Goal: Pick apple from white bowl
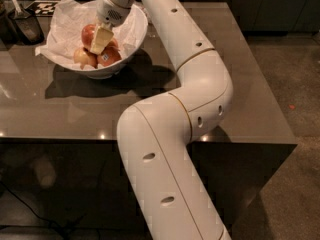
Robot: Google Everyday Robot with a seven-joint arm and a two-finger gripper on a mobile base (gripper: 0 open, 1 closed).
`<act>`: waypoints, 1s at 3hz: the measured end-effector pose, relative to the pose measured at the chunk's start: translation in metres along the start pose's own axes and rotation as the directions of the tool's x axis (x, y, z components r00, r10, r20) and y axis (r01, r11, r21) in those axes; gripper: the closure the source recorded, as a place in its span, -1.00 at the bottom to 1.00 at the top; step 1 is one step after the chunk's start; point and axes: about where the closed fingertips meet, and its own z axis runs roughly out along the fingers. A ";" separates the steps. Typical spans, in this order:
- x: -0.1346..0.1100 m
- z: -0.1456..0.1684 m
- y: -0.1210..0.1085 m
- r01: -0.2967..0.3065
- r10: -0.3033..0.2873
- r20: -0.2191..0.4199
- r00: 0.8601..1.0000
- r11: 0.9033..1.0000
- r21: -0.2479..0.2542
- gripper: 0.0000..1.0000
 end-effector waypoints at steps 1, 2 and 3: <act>0.000 0.000 0.000 0.000 0.000 0.000 1.000 1.000 0.000 1.00; -0.002 0.001 -0.009 -0.006 0.006 0.007 1.000 0.999 0.032 1.00; -0.013 -0.022 -0.023 -0.017 0.022 -0.038 0.999 0.992 0.124 1.00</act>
Offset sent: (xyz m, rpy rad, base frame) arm -0.0015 -0.0041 0.0023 0.0067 -0.0288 -0.0347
